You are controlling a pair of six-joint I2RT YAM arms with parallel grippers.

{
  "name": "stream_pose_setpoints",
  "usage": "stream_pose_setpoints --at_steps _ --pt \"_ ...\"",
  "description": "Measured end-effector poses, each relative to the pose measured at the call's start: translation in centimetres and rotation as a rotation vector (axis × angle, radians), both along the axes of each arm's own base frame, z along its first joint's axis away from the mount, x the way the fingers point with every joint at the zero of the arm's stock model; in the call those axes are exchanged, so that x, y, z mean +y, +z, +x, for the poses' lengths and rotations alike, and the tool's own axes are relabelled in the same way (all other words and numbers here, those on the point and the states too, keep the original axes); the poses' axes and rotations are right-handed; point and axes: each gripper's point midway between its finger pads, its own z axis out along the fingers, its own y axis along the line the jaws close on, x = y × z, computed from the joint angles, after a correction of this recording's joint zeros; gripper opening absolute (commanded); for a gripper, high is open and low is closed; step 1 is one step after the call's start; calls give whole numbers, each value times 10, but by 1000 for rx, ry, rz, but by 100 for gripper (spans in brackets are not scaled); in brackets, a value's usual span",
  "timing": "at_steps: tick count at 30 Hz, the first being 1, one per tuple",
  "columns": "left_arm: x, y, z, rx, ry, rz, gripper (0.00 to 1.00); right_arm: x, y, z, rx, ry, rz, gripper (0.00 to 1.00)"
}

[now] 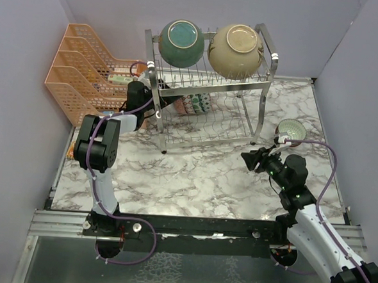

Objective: Unload the bowls from the dish rack
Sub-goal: Pick up the bowl from the dish rack.

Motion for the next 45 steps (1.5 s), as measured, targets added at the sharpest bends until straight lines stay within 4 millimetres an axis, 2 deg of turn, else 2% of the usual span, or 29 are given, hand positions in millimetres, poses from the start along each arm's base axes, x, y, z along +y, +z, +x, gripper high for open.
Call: stream_pose_setpoints --at_steps 17,24,37,45 --pt "-5 2 11 15 -2 52 92 0 -6 1 19 0 -5 45" --pt "-4 -6 10 36 -1 73 91 1 -5 2 16 0 -4 45" --pt "-9 -1 13 35 -18 94 88 1 -4 3 12 0 -3 45" --pt "-10 -4 11 49 -23 105 84 1 -4 3 11 1 -2 45"
